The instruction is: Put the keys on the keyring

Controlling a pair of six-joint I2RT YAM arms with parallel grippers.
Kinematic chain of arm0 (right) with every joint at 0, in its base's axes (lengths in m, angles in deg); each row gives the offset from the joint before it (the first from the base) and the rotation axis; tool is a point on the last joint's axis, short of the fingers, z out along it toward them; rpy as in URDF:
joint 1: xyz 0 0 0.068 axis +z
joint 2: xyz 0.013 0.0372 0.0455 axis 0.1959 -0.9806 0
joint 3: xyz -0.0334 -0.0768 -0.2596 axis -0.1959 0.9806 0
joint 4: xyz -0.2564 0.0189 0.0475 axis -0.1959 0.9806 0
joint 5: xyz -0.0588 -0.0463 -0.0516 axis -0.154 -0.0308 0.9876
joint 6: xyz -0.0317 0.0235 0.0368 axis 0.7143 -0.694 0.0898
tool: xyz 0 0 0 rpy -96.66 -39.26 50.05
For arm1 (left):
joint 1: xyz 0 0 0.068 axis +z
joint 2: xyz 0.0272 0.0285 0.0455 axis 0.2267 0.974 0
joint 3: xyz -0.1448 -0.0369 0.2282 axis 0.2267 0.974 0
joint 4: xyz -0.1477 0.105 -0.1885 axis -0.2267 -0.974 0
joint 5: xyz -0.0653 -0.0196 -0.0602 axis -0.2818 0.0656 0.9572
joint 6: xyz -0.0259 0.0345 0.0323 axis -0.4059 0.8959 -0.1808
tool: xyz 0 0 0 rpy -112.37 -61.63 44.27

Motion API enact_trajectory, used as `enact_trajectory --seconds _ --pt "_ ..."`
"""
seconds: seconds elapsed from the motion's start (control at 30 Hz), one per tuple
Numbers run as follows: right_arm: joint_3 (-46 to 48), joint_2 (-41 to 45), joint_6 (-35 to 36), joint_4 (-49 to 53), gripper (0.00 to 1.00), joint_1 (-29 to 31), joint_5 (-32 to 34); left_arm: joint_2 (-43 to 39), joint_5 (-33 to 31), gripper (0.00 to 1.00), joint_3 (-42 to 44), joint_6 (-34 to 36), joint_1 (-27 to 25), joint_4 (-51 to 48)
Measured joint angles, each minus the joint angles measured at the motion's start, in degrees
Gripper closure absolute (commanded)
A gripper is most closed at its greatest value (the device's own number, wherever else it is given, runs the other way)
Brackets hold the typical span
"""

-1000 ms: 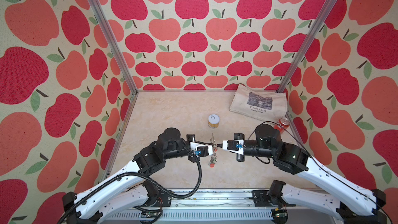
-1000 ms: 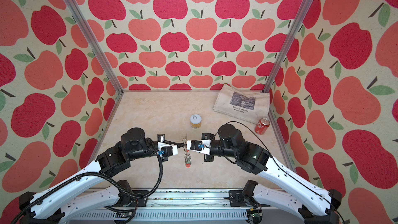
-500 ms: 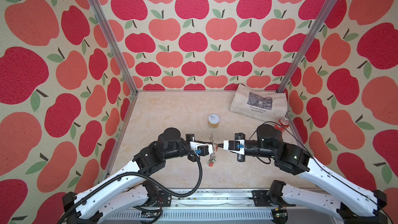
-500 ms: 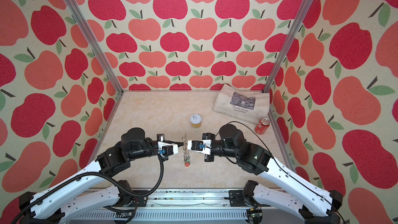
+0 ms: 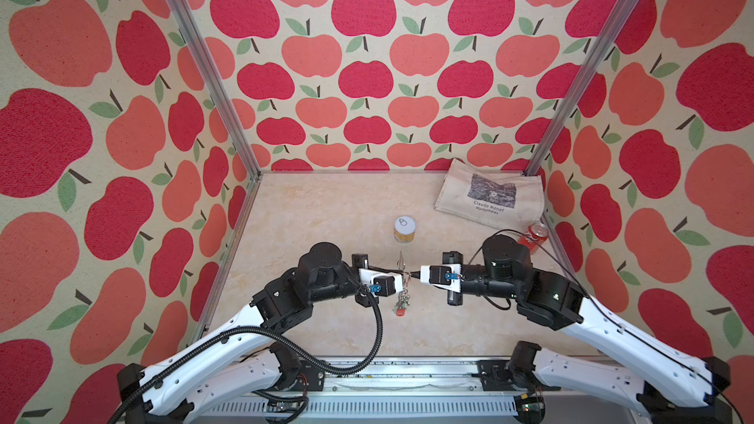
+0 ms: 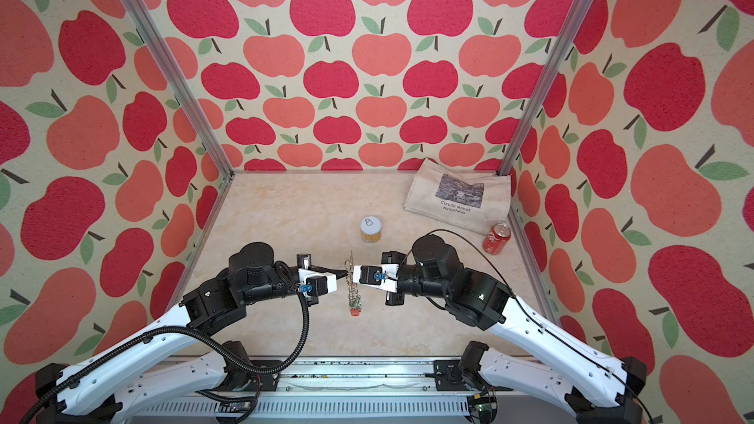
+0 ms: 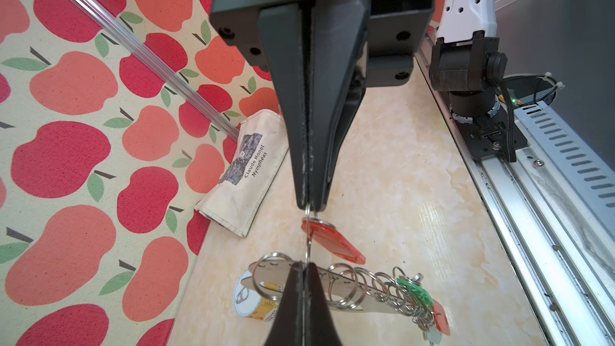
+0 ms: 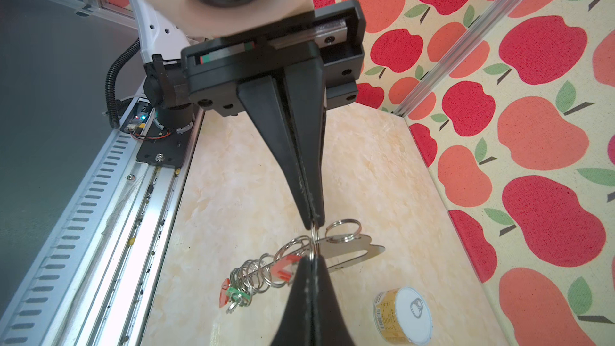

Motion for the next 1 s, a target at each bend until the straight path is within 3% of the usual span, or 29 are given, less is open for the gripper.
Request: enact_trajectory --seconds 1.0 --pt "0.0 0.2 0.0 -0.1 1.00 0.3 0.5 -0.2 0.0 1.00 0.0 0.0 -0.2 -0.2"
